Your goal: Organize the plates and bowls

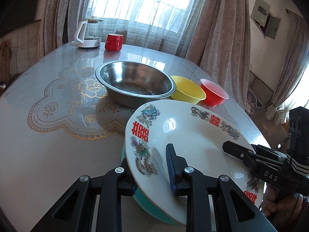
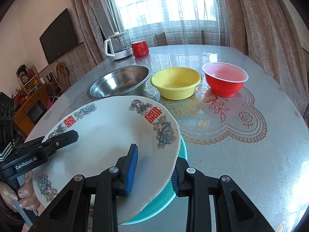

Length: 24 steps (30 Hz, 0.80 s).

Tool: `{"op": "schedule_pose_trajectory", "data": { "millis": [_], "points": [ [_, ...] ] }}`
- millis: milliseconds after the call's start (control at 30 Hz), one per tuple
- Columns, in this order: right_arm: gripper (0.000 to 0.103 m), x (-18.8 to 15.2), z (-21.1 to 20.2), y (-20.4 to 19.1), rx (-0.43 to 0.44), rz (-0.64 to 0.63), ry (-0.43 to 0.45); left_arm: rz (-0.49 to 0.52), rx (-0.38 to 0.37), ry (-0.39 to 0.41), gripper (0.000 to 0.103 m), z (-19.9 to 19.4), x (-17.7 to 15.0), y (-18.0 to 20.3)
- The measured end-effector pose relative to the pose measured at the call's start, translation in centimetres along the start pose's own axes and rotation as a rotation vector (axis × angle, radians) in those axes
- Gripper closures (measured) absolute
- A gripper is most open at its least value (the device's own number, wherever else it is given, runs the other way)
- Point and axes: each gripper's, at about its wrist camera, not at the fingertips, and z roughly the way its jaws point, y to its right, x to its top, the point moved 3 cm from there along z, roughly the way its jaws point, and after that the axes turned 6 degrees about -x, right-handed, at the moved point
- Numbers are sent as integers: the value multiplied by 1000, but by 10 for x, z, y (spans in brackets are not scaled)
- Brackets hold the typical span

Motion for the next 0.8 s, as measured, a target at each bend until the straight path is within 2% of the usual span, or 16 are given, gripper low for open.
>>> {"op": "schedule_pose_trajectory", "data": {
  "millis": [300, 500, 800],
  "points": [
    [72, -9, 12, 2, -21, -17, -16, 2, 22, -32, 77, 13, -10, -4],
    [73, -10, 15, 3, -15, -11, -20, 7, 22, -31, 77, 14, -12, -4],
    [72, -10, 17, 4, 7, 7, -35, 20, 64, -9, 77, 13, -11, -3]
  ]
}}
